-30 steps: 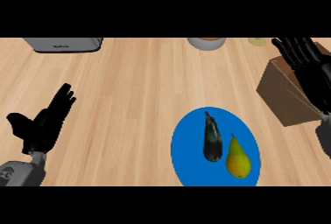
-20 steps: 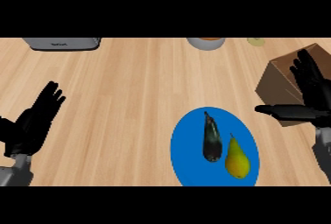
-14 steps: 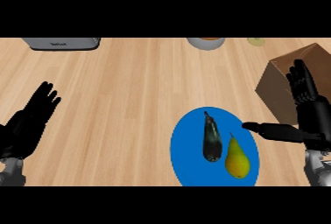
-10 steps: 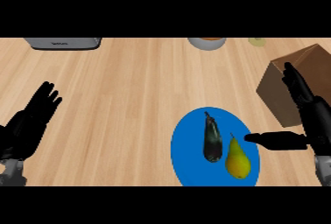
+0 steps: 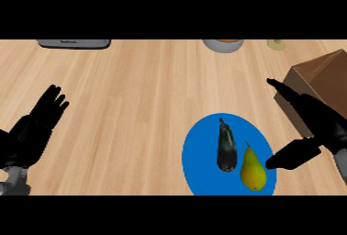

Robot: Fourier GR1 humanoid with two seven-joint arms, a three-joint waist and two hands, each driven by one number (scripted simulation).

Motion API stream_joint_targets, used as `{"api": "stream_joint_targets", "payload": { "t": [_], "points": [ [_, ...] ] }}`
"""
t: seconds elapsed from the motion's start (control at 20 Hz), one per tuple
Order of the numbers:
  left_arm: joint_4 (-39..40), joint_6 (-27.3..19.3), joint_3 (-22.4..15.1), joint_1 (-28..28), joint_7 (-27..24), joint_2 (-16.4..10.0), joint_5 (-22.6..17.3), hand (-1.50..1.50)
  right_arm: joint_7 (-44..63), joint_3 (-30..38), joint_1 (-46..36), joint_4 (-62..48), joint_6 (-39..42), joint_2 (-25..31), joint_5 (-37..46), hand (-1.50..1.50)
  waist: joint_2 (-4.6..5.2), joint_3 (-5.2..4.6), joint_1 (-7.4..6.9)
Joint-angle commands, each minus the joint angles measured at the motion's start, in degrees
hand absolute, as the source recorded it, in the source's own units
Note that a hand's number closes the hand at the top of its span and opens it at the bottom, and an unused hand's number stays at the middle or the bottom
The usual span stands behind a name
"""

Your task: Pick the eggplant from the plate and place it in the cardboard box

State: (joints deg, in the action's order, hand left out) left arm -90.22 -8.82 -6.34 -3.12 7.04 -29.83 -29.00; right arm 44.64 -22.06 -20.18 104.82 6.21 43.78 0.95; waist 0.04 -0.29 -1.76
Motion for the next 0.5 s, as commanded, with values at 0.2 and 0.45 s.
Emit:
{"api": "stream_joint_targets", "payload": {
  "t": [0.2, 0.45],
  "points": [
    [-0.7, 1.1, 0.3, 1.6, -1.2, 1.4, 1.0, 0.0, 22.9, -4.8, -14.8, -5.6, 11.8, -7.7, -8.1, -1.5, -0.05, 0.19, 0.36],
    [-2.7, 1.1, 1.5, 2.0, 1.6, 1.1, 0.3, 0.0, 23.6, -5.6, -17.5, -14.4, 11.2, -12.5, -10.2, -1.5, 0.0, 0.24, 0.5]
  ]
}}
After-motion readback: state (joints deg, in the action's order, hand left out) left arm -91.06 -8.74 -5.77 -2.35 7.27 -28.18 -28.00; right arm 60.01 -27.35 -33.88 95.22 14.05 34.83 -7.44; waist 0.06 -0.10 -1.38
